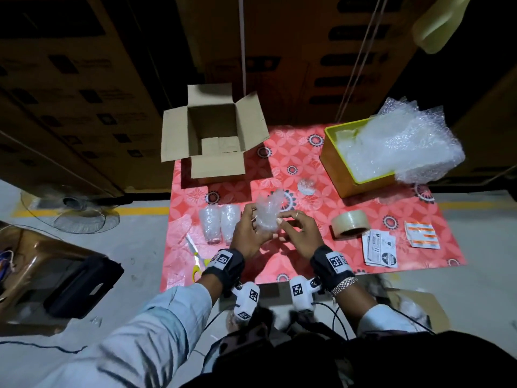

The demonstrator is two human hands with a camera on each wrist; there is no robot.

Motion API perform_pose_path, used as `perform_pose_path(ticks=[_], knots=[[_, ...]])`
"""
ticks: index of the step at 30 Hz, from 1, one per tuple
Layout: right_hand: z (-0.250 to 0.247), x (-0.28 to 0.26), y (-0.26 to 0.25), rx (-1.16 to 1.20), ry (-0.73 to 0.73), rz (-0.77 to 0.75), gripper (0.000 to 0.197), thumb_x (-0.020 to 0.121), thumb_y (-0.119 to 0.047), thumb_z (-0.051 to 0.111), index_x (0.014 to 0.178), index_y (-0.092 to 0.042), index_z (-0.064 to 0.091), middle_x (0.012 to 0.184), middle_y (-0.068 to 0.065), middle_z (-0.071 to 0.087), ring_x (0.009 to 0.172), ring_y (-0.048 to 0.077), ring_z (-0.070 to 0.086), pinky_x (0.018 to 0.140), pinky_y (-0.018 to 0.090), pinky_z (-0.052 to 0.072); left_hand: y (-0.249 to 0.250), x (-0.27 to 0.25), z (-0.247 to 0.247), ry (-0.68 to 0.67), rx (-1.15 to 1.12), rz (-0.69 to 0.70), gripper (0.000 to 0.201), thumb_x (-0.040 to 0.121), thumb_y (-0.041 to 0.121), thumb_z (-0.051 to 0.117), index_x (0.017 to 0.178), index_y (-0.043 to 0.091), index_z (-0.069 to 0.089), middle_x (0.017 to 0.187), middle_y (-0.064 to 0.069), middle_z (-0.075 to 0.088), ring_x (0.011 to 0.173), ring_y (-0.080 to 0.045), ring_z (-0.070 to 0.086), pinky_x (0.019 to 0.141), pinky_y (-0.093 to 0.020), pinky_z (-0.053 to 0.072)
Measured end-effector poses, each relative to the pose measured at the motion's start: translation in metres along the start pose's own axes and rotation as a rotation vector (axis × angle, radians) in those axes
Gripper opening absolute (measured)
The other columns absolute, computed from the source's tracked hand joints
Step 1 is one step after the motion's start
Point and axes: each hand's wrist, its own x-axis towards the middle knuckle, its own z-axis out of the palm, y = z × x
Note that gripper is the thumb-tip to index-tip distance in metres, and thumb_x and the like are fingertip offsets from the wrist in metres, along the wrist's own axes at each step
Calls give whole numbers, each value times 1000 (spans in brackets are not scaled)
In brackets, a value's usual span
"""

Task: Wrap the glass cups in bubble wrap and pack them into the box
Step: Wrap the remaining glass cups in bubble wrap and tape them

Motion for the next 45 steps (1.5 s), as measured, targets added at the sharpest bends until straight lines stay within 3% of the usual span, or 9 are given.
perform_pose_path(ticks=[5,9,17,21,27,33,37,41,45], knots=[[-16,29,17,-60,61,44,24,87,-3,74,84,-25,66,92,-1,69,82,17,66,79,41,57,1,20,34,23,1,-44,89,70,-12,85,129,35,39,120,-6,68,101,-24,73,79,-45,63],[-26,46,32,-172,-19,107,34,81,2,66,92,-29,56,94,-8,64,72,10,58,65,31,51,-4,32,53,0,84,-50,95,70,-11,87,142,22,35,118,-4,69,95,-9,73,78,-33,63],[-31,62,43,-404,-264,3,28,89,1,60,111,-12,70,116,0,52,98,20,59,85,30,51,-16,31,54,69,137,-60,61,77,7,85,130,20,58,118,10,70,111,-5,66,92,-25,55],[-21,61,47,-514,-296,33,21,98,-14,57,111,-1,67,116,2,48,95,24,61,86,39,55,-11,27,43,197,101,-114,35,90,-6,66,119,11,74,132,1,69,123,-11,63,105,-25,49],[-19,59,42,-355,-199,132,32,96,-30,60,67,-16,58,104,2,53,85,21,59,77,35,50,-14,36,44,182,334,-86,9,87,9,80,82,16,79,107,0,69,100,-17,64,88,-30,51],[-19,54,45,-219,-80,53,30,88,-2,67,89,-31,59,99,-6,64,87,11,65,76,29,56,-6,43,52,257,317,-213,39,71,-5,80,88,14,50,82,-1,55,69,-15,49,66,-33,47],[-18,59,44,-303,-139,37,26,90,3,64,87,-22,71,97,-6,57,85,7,57,76,16,45,-10,53,51,268,255,-308,39,71,-7,78,83,17,49,77,-1,54,68,-19,49,65,-33,46],[-16,63,41,-391,-181,133,18,95,-6,60,83,-3,73,101,5,57,87,17,57,75,22,40,-11,53,46,263,206,-362,27,73,-4,77,82,12,58,77,-1,59,68,-17,52,63,-24,46],[-12,70,43,-447,-236,184,34,99,-16,59,70,2,60,99,14,56,83,23,54,73,28,38,-15,48,38,231,49,-431,10,81,6,72,80,10,63,75,-9,64,75,-28,65,71,-41,58]])
